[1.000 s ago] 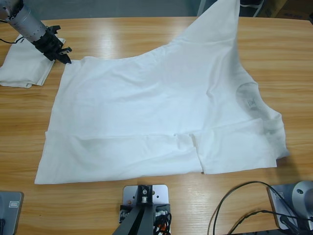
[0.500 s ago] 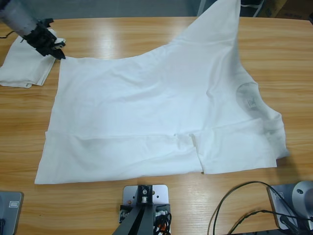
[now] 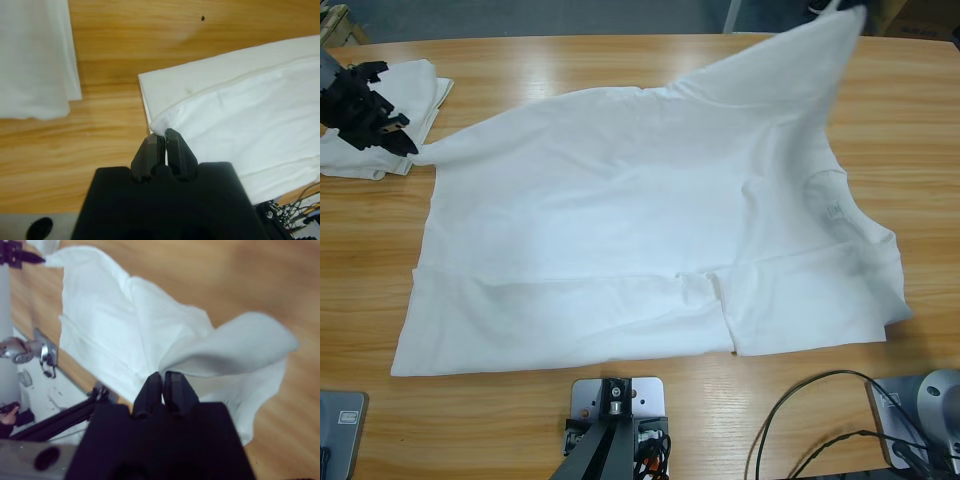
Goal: Fold clothes
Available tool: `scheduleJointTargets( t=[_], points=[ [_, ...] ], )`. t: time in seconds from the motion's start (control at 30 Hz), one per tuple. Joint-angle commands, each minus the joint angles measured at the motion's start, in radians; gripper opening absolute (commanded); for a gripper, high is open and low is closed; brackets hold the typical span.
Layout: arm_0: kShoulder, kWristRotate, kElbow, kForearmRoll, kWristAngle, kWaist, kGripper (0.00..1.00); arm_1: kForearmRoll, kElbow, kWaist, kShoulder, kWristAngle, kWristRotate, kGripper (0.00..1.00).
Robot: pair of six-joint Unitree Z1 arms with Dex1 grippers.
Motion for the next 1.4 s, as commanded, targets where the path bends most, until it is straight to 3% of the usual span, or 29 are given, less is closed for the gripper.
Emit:
scheduleJointTargets(
  t=[0.03,0.13,0.33,0.63,0.83,1.17,1.4],
  points=[
    [-0.088,-0.013,0.103,-0.011,-0.02,-0.038,0.0,-0.169,0.541,0.01,-0.2,-0.022,0.071,0.0],
    [-0.119,-0.036,0.13,-0.01,-0.02,-0.086,0.0,-0.253,0.711,0.01,-0.262,-0.022,0.088,0.0],
    [-0.173,-0.093,0.191,-0.013,-0.023,-0.187,0.0,-0.245,0.856,0.01,-0.375,-0.021,0.102,0.0],
    [-0.246,-0.097,0.32,-0.047,-0.037,-0.199,0.0,-0.272,1.038,0.001,-0.389,-0.071,0.065,0.0],
    [-0.3,-0.085,0.369,-0.046,-0.036,-0.182,0.0,-0.266,1.05,-0.075,-0.356,-0.106,0.019,0.0],
    [-0.351,-0.074,0.413,-0.038,-0.083,-0.15,0.0,-0.228,1.014,-0.096,-0.234,-0.115,0.014,0.0],
    [-0.489,-0.059,0.426,0.057,-0.121,-0.03,0.0,-0.223,1.011,-0.103,-0.216,-0.099,0.001,0.0]
  ],
)
